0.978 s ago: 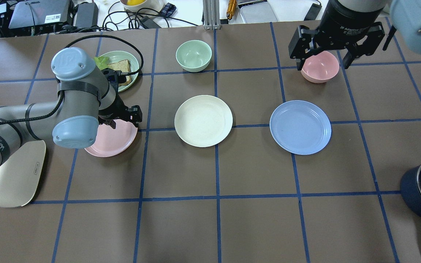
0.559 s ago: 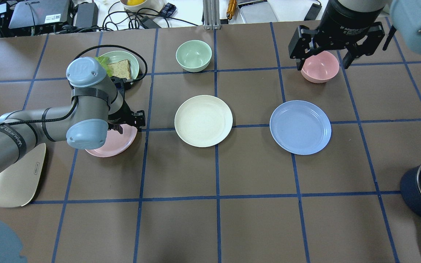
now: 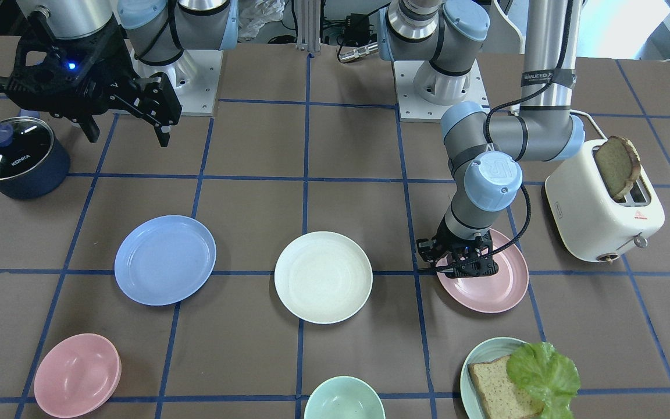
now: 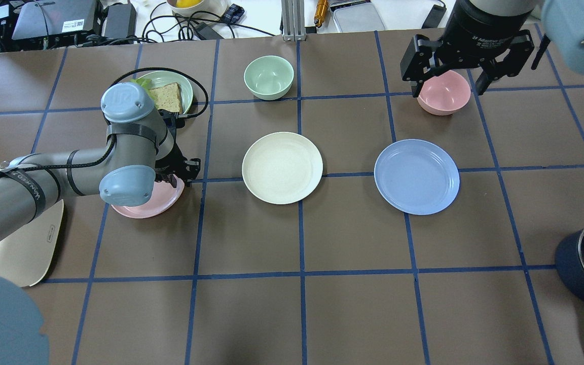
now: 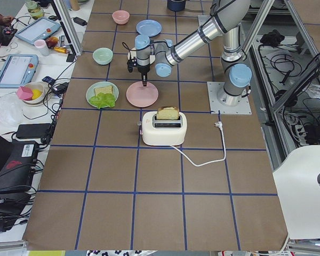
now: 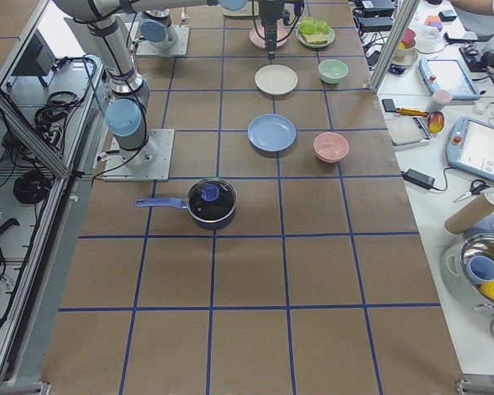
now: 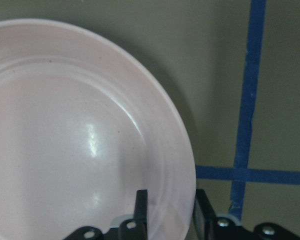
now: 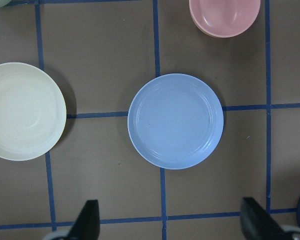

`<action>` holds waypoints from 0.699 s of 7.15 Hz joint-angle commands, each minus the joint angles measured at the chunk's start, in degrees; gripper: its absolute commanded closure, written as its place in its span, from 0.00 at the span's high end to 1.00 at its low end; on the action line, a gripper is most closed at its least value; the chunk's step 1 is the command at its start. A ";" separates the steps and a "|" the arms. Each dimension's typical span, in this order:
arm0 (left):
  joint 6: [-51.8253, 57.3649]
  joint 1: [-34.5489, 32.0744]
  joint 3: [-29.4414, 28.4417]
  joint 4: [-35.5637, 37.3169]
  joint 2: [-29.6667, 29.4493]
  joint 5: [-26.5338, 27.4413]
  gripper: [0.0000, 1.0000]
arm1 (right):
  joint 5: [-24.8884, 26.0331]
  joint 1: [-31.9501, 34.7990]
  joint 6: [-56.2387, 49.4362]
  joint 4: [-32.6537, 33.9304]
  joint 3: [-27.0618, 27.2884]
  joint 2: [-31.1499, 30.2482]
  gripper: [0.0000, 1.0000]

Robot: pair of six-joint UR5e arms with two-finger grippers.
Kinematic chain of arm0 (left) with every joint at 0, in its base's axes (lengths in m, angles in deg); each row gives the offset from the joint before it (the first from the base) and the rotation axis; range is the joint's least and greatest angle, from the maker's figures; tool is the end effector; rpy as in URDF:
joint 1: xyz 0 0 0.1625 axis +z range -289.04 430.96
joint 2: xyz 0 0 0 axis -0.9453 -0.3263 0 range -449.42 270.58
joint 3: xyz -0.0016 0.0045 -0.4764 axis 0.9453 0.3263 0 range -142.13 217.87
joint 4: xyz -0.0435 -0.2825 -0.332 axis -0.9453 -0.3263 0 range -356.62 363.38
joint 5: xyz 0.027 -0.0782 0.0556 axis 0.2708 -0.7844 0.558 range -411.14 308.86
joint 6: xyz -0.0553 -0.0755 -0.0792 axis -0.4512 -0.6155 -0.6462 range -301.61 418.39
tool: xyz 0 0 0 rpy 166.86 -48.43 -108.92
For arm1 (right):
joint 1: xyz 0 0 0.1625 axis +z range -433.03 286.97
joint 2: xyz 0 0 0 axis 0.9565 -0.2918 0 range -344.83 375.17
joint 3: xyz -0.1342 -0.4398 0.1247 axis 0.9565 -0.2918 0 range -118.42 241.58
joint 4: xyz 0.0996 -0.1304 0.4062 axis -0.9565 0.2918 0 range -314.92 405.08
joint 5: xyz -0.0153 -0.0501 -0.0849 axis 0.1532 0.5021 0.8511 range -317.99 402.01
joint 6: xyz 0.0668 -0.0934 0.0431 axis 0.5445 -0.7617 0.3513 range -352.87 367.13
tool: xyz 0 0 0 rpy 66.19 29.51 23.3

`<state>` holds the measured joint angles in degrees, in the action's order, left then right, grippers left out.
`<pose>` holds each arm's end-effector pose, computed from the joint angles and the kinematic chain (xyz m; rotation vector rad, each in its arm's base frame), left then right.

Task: Stack three plates with pink and blue
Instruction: 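Close the left gripper on the pink plate rim and lift it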

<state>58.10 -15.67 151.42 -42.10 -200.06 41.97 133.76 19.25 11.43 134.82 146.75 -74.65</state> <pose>-0.0930 -0.5741 0.1956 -0.0988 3.0855 -0.0068 0.1504 -0.5207 0.5582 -0.0569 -3.1126 0.1217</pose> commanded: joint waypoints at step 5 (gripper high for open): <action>-0.68 -6.00 -2.71 -1.72 0.33 4.88 0.00 | 0.01 0.00 0.00 0.00 0.08 0.00 1.00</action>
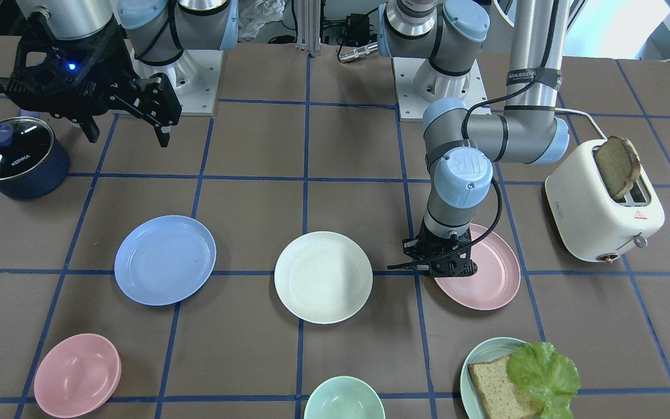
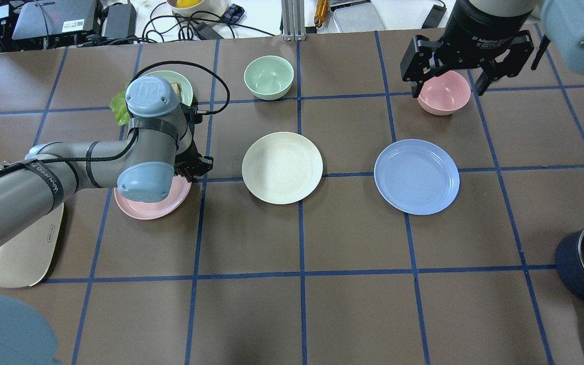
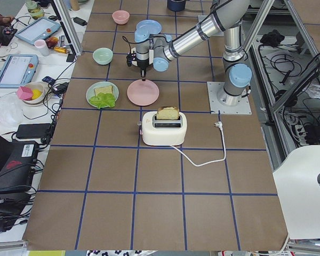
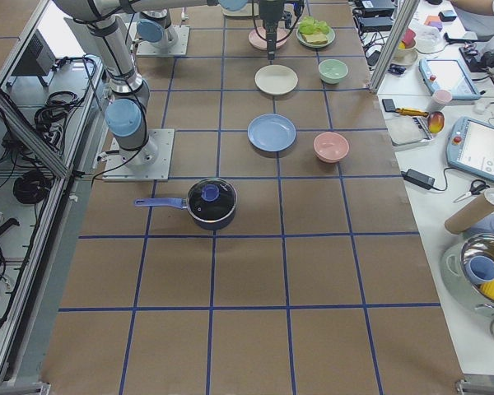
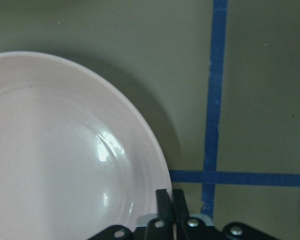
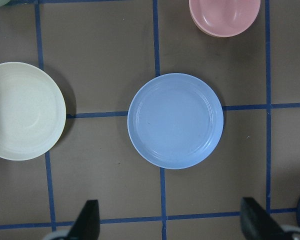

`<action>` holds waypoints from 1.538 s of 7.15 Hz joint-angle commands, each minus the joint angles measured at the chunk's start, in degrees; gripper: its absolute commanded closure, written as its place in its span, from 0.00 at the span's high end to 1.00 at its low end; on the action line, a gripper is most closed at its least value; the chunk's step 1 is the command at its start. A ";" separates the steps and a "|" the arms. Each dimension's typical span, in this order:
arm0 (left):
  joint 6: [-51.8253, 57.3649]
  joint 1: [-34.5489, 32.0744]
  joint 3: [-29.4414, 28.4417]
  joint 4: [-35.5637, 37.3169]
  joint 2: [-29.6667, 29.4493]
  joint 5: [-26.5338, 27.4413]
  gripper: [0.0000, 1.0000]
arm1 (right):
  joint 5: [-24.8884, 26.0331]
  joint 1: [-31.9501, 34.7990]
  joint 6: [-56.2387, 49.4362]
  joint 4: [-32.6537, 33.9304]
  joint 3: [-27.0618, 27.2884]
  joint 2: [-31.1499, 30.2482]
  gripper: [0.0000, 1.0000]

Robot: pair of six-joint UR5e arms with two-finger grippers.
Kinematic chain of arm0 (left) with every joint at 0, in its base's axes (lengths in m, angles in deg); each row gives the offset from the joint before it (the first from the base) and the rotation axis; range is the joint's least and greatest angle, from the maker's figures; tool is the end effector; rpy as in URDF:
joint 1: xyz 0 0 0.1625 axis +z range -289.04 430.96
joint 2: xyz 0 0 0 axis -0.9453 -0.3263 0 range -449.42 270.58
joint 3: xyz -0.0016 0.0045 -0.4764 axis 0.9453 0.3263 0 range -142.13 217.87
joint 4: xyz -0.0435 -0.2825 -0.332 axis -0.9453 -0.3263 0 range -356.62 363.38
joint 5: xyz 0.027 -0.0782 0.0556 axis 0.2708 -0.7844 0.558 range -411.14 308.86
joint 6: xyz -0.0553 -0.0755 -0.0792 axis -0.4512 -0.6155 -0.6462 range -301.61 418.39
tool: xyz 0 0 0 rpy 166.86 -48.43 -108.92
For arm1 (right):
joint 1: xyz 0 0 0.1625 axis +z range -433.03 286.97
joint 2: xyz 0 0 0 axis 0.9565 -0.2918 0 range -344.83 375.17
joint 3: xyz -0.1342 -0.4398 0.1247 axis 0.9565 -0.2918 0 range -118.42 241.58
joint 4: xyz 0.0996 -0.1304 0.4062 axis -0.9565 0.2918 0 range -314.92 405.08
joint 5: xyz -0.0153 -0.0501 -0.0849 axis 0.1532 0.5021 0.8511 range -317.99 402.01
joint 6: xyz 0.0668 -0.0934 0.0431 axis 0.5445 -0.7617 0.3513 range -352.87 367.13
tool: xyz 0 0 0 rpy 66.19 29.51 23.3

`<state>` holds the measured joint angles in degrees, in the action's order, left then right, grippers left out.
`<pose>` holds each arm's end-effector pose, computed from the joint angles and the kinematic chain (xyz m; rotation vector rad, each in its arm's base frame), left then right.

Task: Stack three plates with pink and blue
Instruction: 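Carry the pink plate with the left gripper over the cream plate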

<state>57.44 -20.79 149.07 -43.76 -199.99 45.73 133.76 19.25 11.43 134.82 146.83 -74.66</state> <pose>-0.1363 -0.5768 0.2108 0.0194 3.0219 -0.0331 0.1504 -0.5205 0.5575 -0.0569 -3.1126 0.1198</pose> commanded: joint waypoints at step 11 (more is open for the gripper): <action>-20.83 -29.45 -24.10 -12.63 -12.64 3.32 0.00 | 0.00 0.00 0.00 0.00 -0.08 0.00 1.00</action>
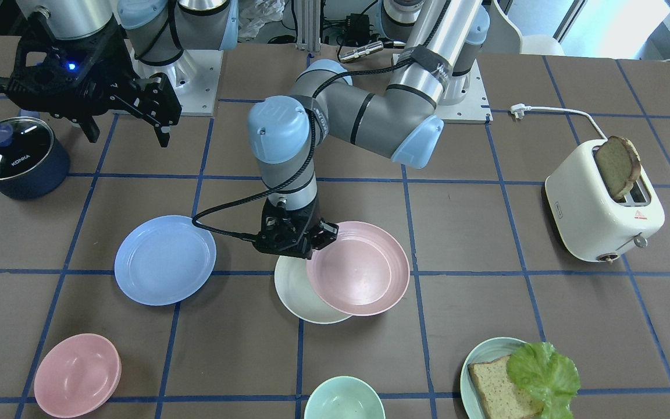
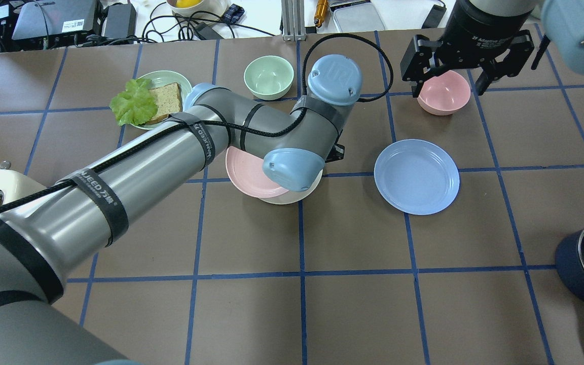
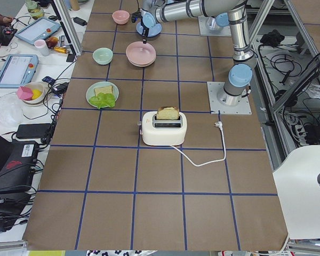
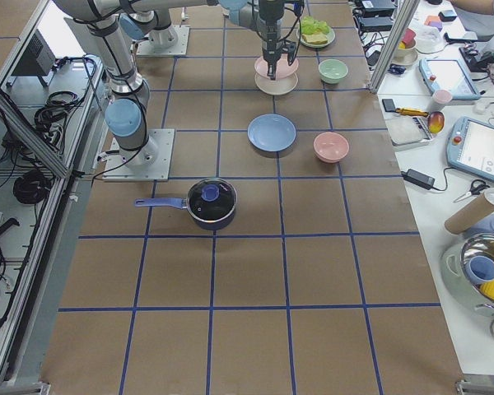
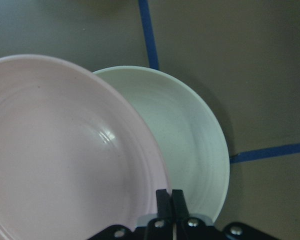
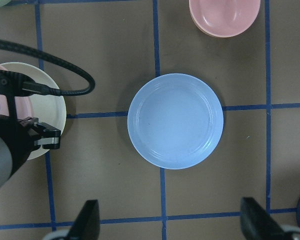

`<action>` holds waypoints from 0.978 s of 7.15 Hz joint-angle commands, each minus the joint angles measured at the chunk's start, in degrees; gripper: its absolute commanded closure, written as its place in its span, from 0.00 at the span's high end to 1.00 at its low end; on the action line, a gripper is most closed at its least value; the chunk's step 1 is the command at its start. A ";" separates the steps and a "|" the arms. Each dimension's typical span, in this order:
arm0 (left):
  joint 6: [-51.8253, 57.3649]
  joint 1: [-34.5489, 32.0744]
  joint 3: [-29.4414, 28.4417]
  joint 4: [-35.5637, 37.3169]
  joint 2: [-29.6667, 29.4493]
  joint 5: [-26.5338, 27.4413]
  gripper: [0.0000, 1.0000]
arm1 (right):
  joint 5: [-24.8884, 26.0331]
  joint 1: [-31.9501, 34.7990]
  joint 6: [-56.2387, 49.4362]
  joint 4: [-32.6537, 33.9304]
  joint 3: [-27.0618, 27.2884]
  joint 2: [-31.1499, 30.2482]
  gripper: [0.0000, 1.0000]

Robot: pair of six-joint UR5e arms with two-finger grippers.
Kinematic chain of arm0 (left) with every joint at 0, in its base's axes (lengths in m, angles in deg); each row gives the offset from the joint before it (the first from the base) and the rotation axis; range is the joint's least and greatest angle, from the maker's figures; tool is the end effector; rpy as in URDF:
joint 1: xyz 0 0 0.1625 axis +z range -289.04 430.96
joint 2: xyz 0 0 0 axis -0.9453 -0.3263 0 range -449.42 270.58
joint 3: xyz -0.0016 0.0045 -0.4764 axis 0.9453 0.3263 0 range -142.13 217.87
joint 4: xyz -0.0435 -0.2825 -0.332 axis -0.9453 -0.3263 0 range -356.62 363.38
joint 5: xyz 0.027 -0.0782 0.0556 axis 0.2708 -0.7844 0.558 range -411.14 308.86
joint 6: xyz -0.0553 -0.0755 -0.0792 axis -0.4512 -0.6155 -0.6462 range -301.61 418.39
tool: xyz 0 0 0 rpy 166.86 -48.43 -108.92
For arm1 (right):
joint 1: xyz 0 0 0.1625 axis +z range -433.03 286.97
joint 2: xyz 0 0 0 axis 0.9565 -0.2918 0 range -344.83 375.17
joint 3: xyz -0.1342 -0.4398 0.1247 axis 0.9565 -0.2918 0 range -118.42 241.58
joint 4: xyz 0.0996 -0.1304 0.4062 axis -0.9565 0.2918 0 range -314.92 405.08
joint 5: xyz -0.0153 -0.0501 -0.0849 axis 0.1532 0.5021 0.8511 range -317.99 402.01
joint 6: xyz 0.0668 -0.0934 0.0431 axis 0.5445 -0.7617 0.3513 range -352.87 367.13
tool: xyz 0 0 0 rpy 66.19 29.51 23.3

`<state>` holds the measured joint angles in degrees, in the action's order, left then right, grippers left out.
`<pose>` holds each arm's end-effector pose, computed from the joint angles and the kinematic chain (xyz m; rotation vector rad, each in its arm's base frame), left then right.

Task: Stack three plates with pink and blue
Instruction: 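Carry the pink plate with the left gripper over the cream plate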

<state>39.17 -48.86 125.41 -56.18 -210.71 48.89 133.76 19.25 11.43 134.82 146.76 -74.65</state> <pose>-0.4532 -0.5656 0.2505 0.2726 2.9779 -0.1473 0.1504 -0.5206 0.5581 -0.0569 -3.1126 0.1214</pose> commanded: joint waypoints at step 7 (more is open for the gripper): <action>-3.28 -1.38 -4.30 -0.47 -4.56 -0.89 0.00 | 0.09 0.00 0.00 0.00 -0.10 0.00 1.00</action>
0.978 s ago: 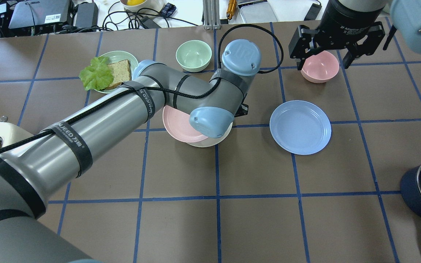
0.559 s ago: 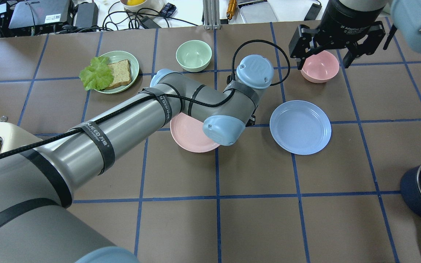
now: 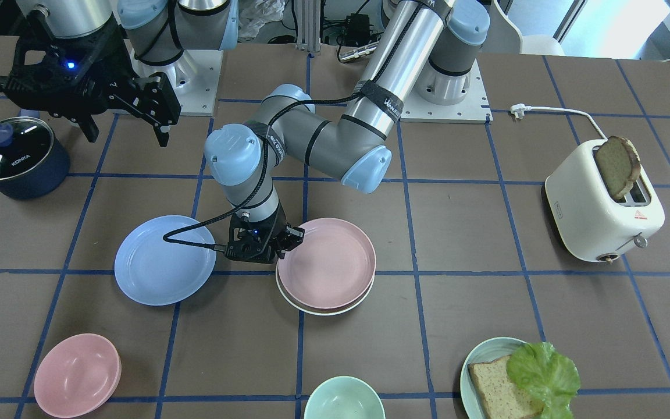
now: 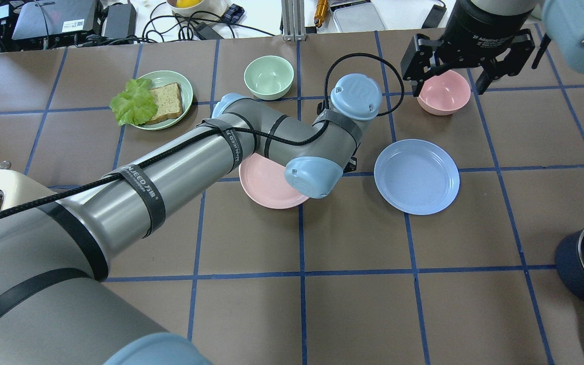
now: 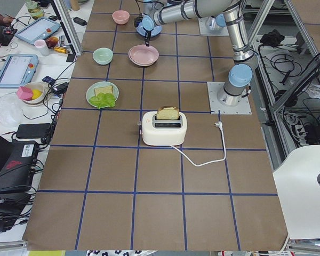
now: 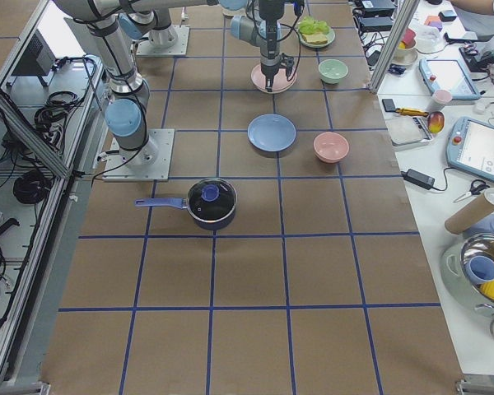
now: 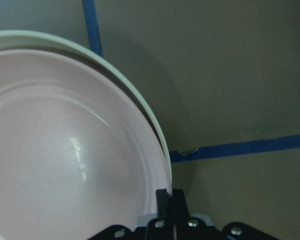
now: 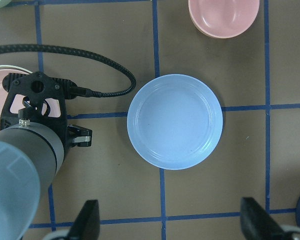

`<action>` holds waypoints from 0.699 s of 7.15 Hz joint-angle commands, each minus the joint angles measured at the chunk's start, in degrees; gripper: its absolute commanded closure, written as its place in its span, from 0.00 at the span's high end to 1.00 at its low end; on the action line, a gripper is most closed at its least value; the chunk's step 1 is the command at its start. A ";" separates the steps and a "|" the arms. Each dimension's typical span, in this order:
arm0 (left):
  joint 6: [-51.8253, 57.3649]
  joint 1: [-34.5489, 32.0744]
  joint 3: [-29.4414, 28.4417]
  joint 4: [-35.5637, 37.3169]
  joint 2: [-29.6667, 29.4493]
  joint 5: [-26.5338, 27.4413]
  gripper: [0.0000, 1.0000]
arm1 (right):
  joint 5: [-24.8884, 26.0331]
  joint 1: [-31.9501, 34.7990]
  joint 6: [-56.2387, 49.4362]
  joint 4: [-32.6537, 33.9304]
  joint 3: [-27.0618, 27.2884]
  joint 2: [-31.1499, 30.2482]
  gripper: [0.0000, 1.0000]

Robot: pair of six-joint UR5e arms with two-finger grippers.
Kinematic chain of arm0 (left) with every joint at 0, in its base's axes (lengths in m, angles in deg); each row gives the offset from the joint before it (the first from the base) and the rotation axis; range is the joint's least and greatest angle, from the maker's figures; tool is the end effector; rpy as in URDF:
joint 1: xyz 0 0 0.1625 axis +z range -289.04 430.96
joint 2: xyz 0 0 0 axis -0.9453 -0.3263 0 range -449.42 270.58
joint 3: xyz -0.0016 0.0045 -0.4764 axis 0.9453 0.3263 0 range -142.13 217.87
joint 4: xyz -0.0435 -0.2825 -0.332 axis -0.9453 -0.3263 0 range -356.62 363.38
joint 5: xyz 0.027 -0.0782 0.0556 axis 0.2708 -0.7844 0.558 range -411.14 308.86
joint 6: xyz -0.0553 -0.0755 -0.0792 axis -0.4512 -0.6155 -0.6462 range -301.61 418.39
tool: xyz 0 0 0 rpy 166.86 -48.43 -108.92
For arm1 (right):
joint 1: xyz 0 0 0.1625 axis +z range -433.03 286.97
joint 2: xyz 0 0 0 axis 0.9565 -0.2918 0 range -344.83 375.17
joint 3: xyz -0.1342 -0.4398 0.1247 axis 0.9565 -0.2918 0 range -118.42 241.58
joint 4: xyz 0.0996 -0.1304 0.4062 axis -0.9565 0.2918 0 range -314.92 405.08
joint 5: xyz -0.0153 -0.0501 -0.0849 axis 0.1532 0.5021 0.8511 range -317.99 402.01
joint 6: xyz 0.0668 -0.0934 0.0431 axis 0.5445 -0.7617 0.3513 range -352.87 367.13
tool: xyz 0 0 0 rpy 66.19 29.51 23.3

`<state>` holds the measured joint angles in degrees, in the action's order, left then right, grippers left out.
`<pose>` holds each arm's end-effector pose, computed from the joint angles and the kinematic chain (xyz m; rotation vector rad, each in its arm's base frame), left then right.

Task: Stack three plates with pink and blue
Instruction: 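Carry the pink plate with the left gripper over the cream plate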

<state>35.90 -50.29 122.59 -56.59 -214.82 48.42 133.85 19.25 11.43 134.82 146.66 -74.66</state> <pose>-0.4786 -0.5711 0.2204 0.2286 2.9813 -0.1111 0.1502 -0.5207 0.5591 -0.0570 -3.1110 0.1245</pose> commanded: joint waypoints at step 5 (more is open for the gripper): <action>0.68 0.48 0.10 -4.17 4.25 0.45 1.00 | 0.09 -0.96 -2.09 0.09 -0.09 0.26 1.00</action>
<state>36.18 -50.08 122.46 -58.62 -213.16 48.48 133.87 18.95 10.91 134.84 146.63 -74.56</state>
